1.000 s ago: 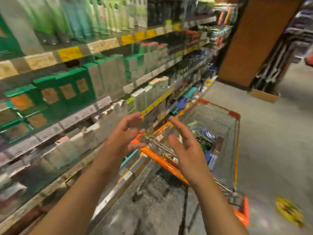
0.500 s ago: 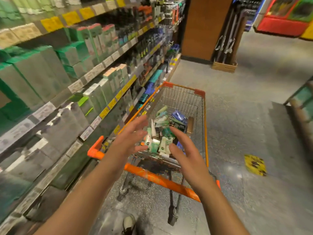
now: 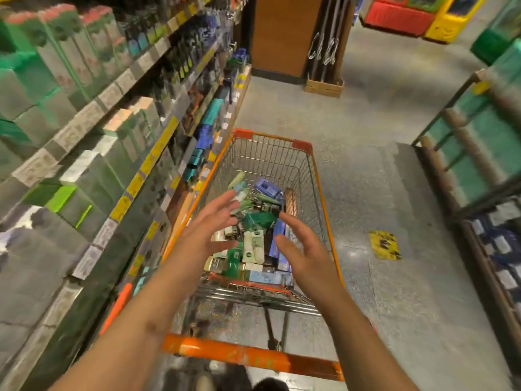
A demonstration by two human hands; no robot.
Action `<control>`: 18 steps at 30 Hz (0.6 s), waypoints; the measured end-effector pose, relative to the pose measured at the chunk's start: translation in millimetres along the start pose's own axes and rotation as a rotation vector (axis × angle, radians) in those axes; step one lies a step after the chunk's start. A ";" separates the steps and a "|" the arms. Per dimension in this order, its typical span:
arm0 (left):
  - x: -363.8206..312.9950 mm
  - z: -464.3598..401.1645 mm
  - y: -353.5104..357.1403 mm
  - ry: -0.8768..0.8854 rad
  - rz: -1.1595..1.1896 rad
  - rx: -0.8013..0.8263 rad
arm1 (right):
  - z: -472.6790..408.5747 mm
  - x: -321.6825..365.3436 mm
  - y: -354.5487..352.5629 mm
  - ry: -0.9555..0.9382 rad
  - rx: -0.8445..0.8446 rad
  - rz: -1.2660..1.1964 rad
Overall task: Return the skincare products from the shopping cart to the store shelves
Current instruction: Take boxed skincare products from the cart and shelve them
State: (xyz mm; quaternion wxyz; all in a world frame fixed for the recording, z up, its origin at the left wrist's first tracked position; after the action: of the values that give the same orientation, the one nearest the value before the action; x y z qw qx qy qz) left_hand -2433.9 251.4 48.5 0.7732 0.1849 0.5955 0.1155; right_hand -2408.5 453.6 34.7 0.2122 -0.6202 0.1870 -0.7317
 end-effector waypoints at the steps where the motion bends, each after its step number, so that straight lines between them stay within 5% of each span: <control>1: 1.8 -8.8 0.9 -0.016 0.007 -0.001 | -7.0 -6.5 0.0 0.033 -0.042 0.018; 9: 16.7 -73.4 7.8 -0.047 -0.033 0.080 | -72.4 -61.8 -4.4 0.193 -0.162 0.062; 18: 80.7 -196.7 11.7 -0.302 -0.027 -0.149 | -195.1 -145.0 24.7 0.282 -0.186 0.167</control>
State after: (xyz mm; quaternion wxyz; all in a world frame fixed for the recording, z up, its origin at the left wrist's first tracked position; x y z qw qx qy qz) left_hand -2601.7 323.4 -61.2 0.8669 0.1343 0.4649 0.1196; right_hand -2578.7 513.5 -130.0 0.1855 -0.5109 0.3324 -0.7708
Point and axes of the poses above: each hand's wrist, its own z-axis away from the middle knuckle, its own y-axis out of the palm, x = y × z, the point moved 3 cm from there along -z, towards the middle knuckle, and after that the axes turned 14 degrees about z, right-handed, at the moved point
